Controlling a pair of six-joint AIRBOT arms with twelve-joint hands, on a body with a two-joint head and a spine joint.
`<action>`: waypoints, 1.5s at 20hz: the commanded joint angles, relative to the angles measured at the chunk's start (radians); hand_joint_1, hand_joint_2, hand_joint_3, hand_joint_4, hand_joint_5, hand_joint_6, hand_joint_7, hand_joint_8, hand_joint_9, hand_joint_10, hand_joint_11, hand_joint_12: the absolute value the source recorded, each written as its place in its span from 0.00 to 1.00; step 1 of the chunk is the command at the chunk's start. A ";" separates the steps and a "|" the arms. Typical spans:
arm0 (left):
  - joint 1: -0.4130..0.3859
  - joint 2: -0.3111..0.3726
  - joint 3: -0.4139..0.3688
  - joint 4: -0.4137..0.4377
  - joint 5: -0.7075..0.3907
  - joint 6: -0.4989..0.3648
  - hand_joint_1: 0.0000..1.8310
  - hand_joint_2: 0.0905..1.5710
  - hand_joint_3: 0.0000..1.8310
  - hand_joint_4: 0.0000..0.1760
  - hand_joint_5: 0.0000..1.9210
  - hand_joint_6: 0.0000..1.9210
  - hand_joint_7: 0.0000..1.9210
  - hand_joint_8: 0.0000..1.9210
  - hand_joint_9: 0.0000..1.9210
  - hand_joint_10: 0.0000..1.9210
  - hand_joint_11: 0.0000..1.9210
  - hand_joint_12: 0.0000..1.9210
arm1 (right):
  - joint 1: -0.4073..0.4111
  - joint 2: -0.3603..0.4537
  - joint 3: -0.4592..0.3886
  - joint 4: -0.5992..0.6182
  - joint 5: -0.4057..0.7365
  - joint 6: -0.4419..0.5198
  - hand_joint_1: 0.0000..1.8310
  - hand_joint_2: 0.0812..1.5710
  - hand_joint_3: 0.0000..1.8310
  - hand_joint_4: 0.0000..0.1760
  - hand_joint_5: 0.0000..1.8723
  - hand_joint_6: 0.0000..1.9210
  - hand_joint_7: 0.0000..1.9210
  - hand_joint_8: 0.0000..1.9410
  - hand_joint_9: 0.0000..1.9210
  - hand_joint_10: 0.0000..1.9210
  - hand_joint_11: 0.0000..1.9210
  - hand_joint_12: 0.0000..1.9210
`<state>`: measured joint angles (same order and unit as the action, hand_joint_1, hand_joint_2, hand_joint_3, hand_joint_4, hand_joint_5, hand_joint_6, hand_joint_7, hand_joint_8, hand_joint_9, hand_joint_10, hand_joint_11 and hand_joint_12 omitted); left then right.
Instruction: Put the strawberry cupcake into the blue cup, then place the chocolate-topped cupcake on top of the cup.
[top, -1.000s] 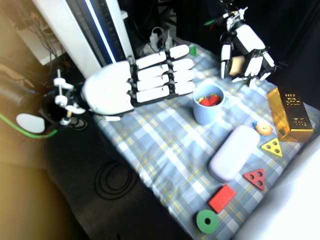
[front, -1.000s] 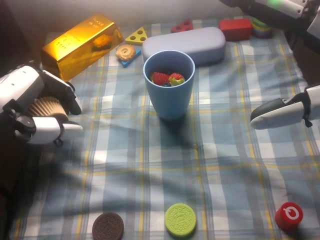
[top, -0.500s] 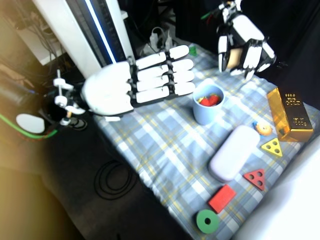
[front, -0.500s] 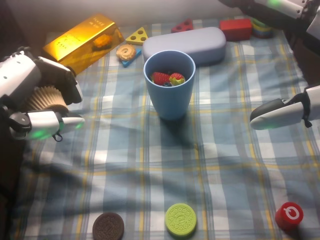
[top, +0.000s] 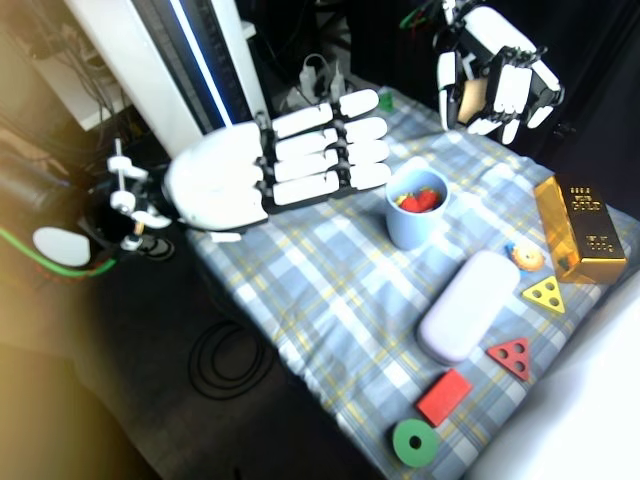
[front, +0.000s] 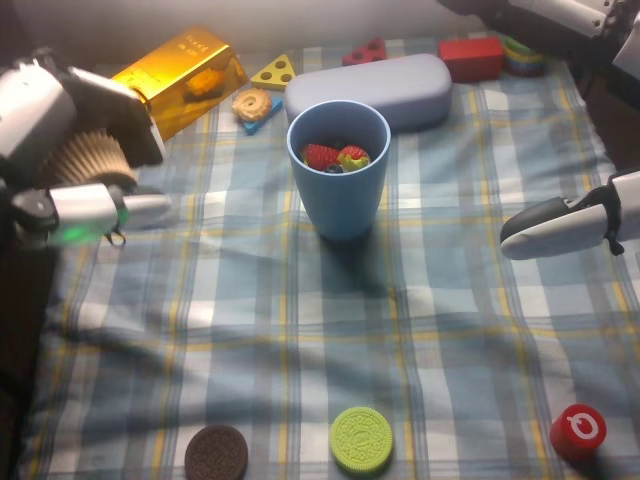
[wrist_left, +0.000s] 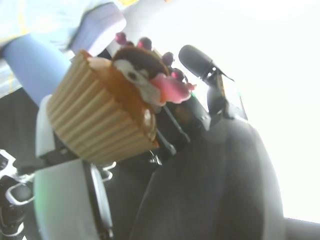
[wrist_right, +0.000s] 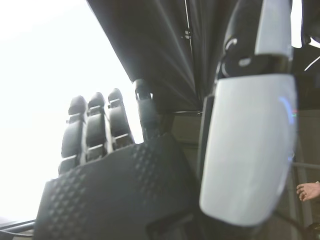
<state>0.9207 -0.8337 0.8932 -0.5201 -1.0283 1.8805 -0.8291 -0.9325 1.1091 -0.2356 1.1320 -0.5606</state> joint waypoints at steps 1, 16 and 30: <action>-0.024 -0.002 0.007 0.044 -0.117 -0.006 0.67 0.68 0.00 0.00 0.51 0.45 0.55 0.52 0.46 0.02 0.05 0.74 | 0.003 -0.003 0.001 0.036 0.119 0.008 0.29 0.46 0.00 0.48 0.00 0.00 0.00 0.00 0.00 0.00 0.00 0.05; -0.205 -0.078 0.076 0.151 -0.022 -0.006 0.68 0.67 0.00 0.00 0.52 0.45 0.58 0.44 0.47 0.02 0.13 0.62 | 0.001 0.001 0.001 0.036 0.119 0.008 0.29 0.46 0.00 0.48 0.00 0.00 0.00 0.00 0.00 0.00 0.00 0.05; 0.069 -0.001 0.005 -0.049 0.071 -0.006 0.40 0.48 0.00 0.20 0.19 0.00 0.26 0.00 0.26 0.01 0.00 0.54 | -0.009 -0.006 0.001 0.048 0.119 0.008 0.29 0.46 0.00 0.48 0.00 0.00 0.00 0.00 0.00 0.00 0.00 0.05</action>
<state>1.0000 -0.8356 0.8967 -0.5884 -0.8543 1.8809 -0.8436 -0.9360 1.1091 -0.2241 1.1320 -0.5594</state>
